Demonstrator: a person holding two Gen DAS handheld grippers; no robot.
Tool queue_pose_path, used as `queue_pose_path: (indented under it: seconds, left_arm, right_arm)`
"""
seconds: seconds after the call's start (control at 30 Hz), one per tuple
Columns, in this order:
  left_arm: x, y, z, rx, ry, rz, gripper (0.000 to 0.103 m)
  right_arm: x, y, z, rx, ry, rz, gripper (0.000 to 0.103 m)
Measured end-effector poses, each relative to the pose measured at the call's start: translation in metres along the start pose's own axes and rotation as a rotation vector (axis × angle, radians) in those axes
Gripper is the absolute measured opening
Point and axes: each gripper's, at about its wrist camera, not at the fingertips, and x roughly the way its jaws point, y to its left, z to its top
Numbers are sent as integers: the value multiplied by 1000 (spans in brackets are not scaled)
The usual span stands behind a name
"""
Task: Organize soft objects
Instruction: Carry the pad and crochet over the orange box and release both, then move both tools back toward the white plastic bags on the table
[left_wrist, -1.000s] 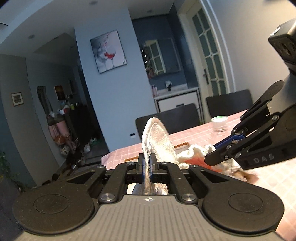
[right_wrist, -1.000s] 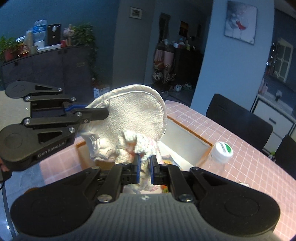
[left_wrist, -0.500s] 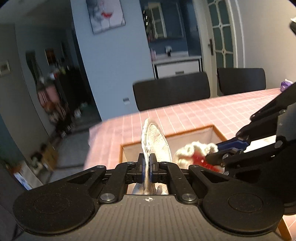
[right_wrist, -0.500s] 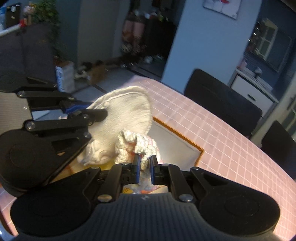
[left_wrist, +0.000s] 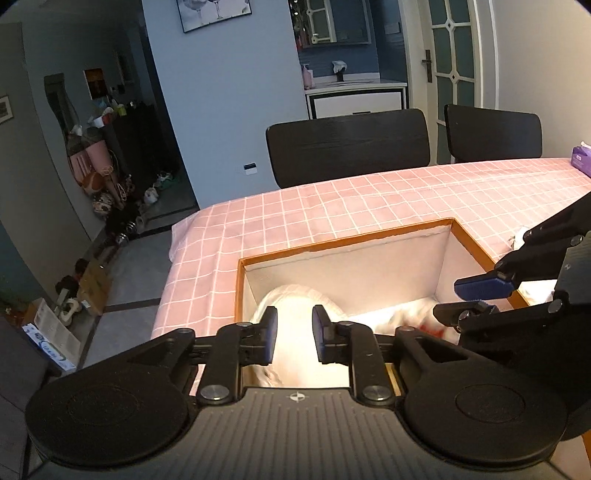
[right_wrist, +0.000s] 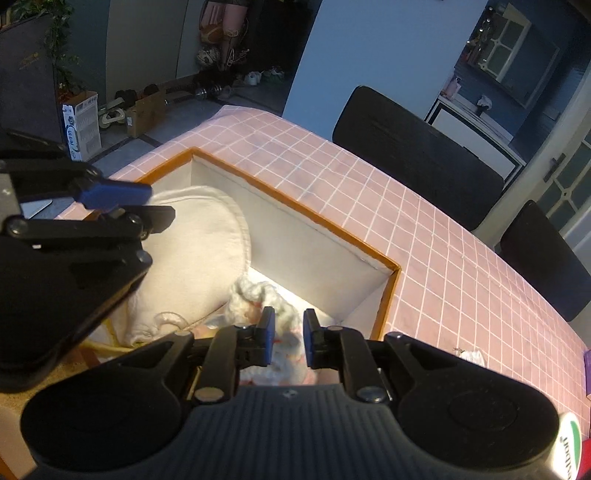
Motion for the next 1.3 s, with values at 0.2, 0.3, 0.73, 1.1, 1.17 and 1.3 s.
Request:
queue_pose_path:
  seconds: [0.2,0.3,0.73,1.1,1.17,1.3]
  left_arm:
    - [-12,-3,6,9,-4,15,24]
    - [-22,-5,10,20,-13,20,24]
    - [-94,-19,-12,36,-106,38,25]
    - [-135,-46,-27,73,-171,-7,25]
    - [-141,-54,-30,86,-187,-18,25]
    - [-151,-71,-37,107,-216,-56,25]
  right_arm:
    - [-6,3,0,-9,-7,22,29]
    - [-13,3,0,-10,-19,41,30]
    - [-87,7,-30,-70,-151,198,37]
    - [-140,-8,-75,-90,-235,249,37]
    - [-145,-12,-86,-92,-246,247,38]
    - [-154,-21,-106,-91,-263,247,38]
